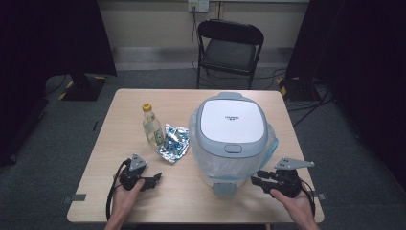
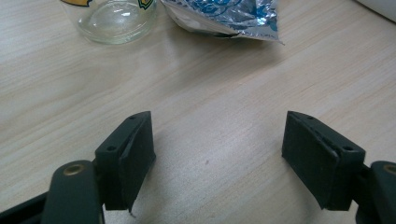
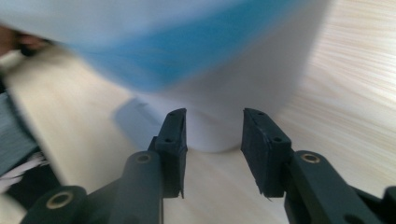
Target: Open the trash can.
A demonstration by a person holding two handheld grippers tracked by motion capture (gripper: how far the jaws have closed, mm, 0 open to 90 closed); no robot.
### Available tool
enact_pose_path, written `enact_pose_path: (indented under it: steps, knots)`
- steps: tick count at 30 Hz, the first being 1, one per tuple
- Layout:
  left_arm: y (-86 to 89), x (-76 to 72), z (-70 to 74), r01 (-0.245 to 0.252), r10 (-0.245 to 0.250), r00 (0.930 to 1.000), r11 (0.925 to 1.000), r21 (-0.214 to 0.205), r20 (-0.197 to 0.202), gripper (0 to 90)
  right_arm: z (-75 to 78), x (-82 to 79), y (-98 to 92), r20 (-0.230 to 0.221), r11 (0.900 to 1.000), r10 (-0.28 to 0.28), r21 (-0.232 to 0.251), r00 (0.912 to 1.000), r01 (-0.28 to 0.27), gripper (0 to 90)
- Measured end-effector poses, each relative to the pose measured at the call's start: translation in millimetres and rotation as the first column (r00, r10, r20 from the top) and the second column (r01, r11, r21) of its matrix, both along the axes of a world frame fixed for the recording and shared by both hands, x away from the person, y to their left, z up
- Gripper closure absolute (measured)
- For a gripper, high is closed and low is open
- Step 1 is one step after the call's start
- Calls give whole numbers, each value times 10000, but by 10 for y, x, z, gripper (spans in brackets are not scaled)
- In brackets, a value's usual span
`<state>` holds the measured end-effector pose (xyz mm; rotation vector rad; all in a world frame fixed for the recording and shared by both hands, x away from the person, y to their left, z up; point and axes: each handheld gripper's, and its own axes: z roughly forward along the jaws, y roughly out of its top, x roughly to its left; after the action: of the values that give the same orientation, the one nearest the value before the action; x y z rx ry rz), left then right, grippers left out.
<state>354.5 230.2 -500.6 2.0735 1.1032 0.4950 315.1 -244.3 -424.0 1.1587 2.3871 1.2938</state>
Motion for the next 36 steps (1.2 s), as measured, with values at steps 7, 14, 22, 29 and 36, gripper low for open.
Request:
enact_pose_path:
  steps: [7, 14, 22, 29, 36]
  knots:
    - [1, 3, -1, 77, -77, 10000, 10000, -26, -20, 234, 271, -167, 165, 201, 9901, 1345, 377, 9907, -1352, 658]
    - [1, 3, -1, 75, -75, 10000, 10000, -26, -19, 234, 378, -249, 247, -37, 9752, 2189, 350, 9757, -2187, 679]
    - [1, 3, -1, 63, -63, 10000, 10000, -15, -15, 234, 355, -314, 268, -106, 9766, 2149, 92, 9766, -2148, 684]
    - [0, 3, -1, 71, -71, 10000, 10000, -17, -17, 234, 244, -203, 130, -347, 9928, 1198, 102, 9922, -1195, 607]
    - [1, 3, -1, 79, -80, 10000, 10000, -24, -21, 234, 204, -266, 165, -749, 9810, 1938, 171, 9782, -1930, 652]
